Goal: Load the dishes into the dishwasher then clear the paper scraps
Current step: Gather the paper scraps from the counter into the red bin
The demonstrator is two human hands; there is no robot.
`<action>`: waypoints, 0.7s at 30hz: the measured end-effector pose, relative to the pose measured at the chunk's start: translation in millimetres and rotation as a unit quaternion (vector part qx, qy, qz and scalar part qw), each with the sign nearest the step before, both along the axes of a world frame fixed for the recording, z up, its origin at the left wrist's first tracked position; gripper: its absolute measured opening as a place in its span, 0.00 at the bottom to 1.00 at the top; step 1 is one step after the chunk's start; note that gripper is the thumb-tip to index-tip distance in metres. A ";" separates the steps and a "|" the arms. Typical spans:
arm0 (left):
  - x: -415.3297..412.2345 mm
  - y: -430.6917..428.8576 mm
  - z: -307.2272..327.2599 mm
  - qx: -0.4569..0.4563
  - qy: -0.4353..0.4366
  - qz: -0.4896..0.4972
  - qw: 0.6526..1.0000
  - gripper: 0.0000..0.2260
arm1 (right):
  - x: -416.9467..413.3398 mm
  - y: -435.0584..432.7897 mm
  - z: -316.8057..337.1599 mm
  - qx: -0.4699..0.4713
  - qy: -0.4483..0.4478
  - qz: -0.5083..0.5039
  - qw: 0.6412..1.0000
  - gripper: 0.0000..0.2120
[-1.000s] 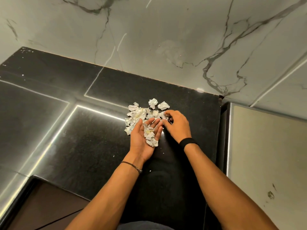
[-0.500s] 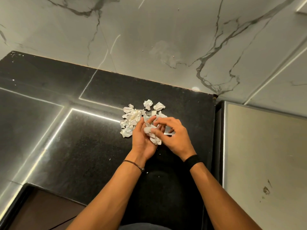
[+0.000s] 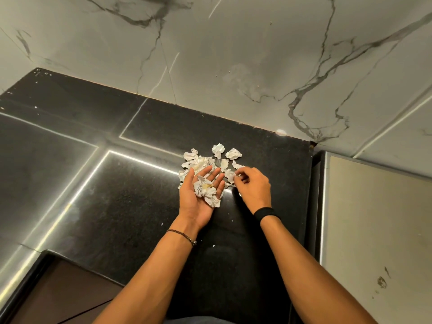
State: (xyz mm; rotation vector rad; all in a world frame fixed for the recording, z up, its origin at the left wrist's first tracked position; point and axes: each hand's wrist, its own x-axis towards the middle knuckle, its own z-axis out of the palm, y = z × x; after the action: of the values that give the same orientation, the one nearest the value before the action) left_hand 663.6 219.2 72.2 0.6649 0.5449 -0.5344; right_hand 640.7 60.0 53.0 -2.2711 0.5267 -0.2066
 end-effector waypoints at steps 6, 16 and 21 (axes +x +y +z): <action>-2.6 -2.1 -6.4 0.005 -0.007 -0.024 1.000 0.23 | -20.5 7.0 36.8 0.156 -0.119 -0.016 0.980 0.06; 1.1 -5.0 1.7 -0.076 0.013 -0.013 0.997 0.19 | 8.4 -21.4 -1.4 -0.060 -0.010 0.032 0.998 0.13; 2.0 -4.7 3.4 -0.070 0.013 -0.012 0.997 0.23 | 1.2 -24.5 -18.7 -0.133 -0.021 0.048 0.990 0.06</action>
State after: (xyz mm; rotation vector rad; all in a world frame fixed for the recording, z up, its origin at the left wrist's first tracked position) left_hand 665.7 214.5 75.5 0.5332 0.5202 -0.5998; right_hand 641.9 35.5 34.3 -2.5394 0.3838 -0.2899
